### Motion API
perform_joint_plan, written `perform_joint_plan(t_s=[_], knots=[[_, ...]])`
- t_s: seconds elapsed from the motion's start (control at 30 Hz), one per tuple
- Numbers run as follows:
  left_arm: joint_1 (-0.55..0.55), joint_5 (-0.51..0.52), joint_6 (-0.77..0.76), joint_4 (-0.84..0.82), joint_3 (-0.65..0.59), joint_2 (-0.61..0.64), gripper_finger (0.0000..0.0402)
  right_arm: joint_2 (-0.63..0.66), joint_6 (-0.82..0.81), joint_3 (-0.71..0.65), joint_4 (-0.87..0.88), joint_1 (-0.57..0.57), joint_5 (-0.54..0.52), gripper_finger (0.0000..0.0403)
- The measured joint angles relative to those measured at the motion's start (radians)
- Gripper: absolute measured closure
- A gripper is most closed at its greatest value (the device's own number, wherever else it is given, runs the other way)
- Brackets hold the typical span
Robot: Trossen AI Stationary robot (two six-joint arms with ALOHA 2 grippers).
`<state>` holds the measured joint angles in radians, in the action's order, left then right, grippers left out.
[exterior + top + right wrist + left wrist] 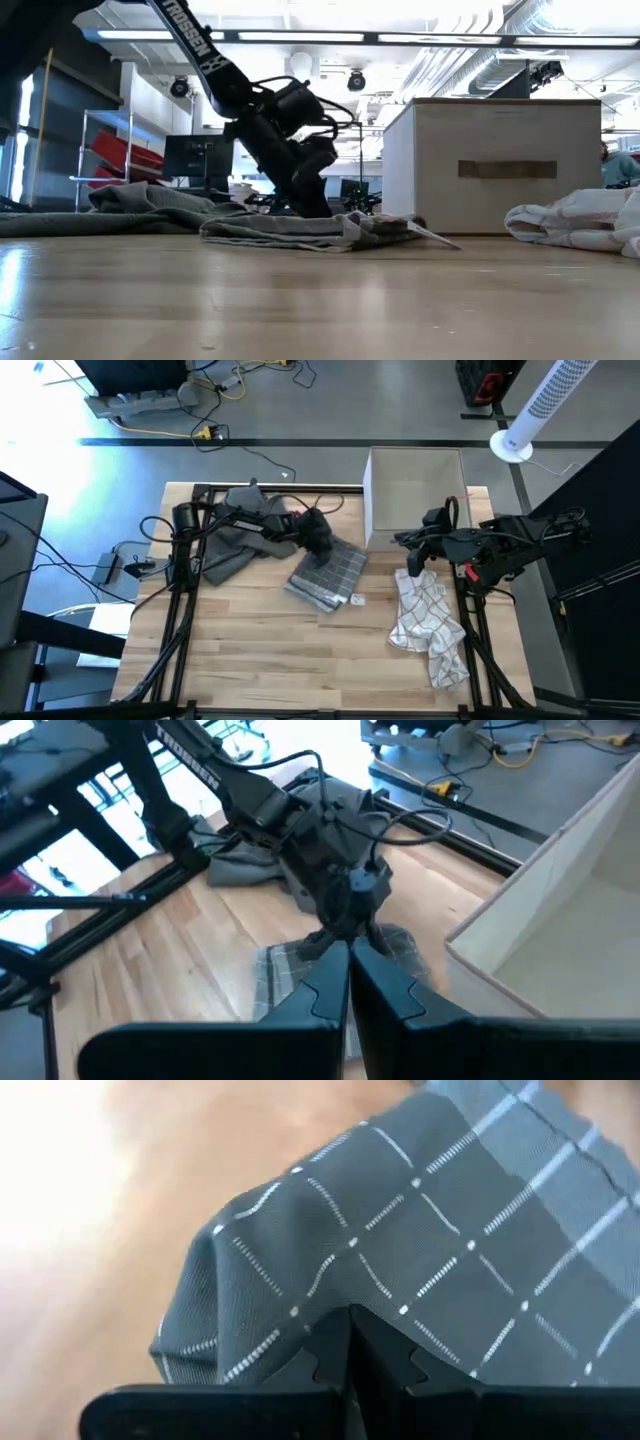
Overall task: Fold towel
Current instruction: Move the gray checkered towel to the top of the table
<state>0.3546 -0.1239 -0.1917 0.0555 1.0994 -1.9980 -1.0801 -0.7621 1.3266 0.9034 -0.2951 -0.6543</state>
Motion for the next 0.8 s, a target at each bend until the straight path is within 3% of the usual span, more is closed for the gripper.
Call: perform_joint_plan(t_s=[0.2, 0.37, 0.53, 0.8], knots=[[0.049, 0.157, -0.136, 0.043, 0.023, 0.006, 0.0402, -0.001, 0.001, 0.0, -0.003, 0.0, -0.008, 0.0403], [0.088, 0.182, -0.18, 0.025, 0.023, 0.006, 0.0401, 0.0, 0.004, 0.0, -0.003, 0.0, -0.009, 0.0403], [0.114, 0.285, -0.293, -0.002, 0.023, 0.006, 0.0401, 0.0, 0.028, 0.0, -0.003, 0.0, -0.041, 0.0403], [0.146, 0.301, -0.558, 0.151, 0.023, 0.006, 0.0401, 0.0, 0.063, 0.0, -0.003, 0.003, -0.069, 0.0403]])
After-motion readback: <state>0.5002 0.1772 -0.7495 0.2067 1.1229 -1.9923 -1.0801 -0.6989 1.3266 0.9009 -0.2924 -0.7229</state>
